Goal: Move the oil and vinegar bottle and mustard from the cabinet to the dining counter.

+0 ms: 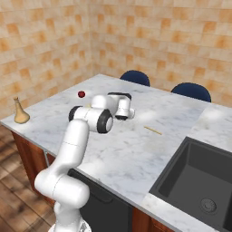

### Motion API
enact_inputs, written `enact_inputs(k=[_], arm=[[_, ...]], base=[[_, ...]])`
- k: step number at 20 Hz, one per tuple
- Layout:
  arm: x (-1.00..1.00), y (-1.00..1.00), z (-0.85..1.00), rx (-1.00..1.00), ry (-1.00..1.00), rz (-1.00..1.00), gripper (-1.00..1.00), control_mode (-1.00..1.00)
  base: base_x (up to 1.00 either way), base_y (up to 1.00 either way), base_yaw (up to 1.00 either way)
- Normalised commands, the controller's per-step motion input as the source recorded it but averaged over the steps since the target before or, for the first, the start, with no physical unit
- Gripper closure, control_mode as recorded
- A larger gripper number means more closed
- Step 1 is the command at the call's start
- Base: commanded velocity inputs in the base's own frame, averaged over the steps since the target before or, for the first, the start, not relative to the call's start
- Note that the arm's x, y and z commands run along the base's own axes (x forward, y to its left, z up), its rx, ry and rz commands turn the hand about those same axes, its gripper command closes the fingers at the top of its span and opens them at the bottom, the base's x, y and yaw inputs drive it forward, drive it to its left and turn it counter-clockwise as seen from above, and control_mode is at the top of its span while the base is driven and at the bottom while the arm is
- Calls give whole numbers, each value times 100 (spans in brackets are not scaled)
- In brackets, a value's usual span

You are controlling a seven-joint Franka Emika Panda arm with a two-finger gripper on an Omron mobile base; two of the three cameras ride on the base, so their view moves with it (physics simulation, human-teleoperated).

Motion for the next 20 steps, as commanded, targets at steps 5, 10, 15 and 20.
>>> enact_inputs(k=[5,10,15,20], arm=[[0,7,-4,-7,0,0,-100,-100],[-9,0,0,-3,-1,0,-100,-100],[-29,-1,0,-1,-4,0,-100,-100],[-8,0,9,0,-4,0,-100,-100]], base=[[0,0,0],[0,0,0],[0,0,0],[0,0,0]])
